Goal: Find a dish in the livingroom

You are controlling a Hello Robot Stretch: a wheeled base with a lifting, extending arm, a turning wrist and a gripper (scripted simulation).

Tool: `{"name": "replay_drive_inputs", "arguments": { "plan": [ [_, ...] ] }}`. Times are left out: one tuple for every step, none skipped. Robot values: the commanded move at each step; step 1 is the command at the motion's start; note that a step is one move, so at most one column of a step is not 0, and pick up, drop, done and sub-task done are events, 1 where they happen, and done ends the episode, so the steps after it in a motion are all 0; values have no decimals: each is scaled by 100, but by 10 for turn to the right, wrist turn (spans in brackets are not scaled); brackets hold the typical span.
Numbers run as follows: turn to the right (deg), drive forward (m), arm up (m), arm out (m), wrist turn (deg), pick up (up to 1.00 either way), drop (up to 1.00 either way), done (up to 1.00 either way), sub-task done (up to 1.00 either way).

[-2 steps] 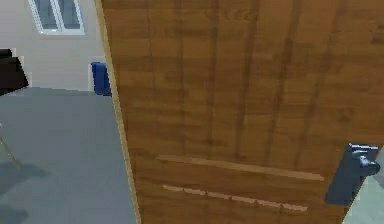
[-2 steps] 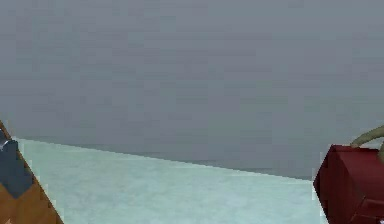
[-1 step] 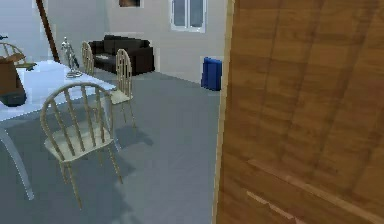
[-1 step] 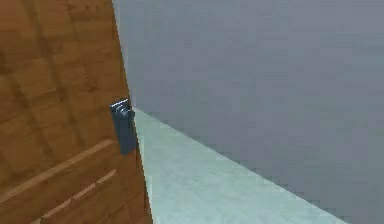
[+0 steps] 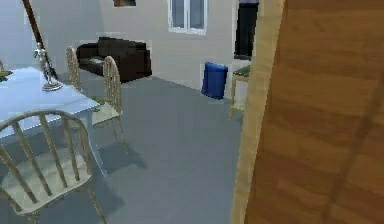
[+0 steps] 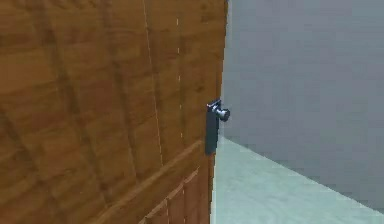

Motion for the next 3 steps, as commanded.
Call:
{"name": "replay_drive_inputs", "arguments": {
  "plan": [
    [-450,0,0,0,0,0,0,0,0],
    [-60,0,0,0,0,0,0,0,0],
    [-30,0,0,0,0,0,0,0,0]
  ]
}}
